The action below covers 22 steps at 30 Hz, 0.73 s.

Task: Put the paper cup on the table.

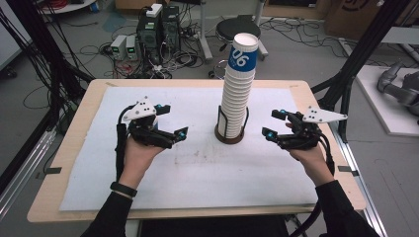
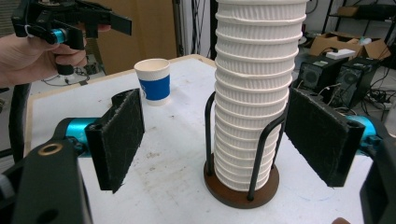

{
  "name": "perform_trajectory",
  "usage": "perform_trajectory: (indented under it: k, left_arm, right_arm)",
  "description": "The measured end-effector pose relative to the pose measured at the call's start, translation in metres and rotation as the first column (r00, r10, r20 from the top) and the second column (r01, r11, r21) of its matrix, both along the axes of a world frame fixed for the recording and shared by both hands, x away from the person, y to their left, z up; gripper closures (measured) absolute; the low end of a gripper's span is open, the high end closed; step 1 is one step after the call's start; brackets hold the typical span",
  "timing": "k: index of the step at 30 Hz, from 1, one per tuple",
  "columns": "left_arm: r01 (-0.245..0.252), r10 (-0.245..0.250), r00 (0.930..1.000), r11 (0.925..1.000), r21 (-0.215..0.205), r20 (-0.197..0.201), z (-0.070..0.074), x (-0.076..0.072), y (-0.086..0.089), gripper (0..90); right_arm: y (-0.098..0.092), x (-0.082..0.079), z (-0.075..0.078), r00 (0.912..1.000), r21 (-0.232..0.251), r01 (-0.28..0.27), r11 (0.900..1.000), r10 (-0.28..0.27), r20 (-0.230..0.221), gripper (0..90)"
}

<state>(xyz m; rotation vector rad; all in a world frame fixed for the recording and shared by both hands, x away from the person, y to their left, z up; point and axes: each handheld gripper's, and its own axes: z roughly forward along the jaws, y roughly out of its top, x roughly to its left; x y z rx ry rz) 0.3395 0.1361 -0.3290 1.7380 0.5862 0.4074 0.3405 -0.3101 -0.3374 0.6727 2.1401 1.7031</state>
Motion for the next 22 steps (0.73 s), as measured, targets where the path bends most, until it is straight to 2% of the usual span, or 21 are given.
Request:
perform_trajectory:
  k: [22]
  left_arm:
    - [0.0,0.0,1.0,0.9999,0.017,-0.009,-0.0016,0.0019,-0.0025,1.9]
  right_arm:
    - [-0.0007,0.0009,-0.0001,1.0,0.003,-0.003,1.0,0.003,-0.003,20.9]
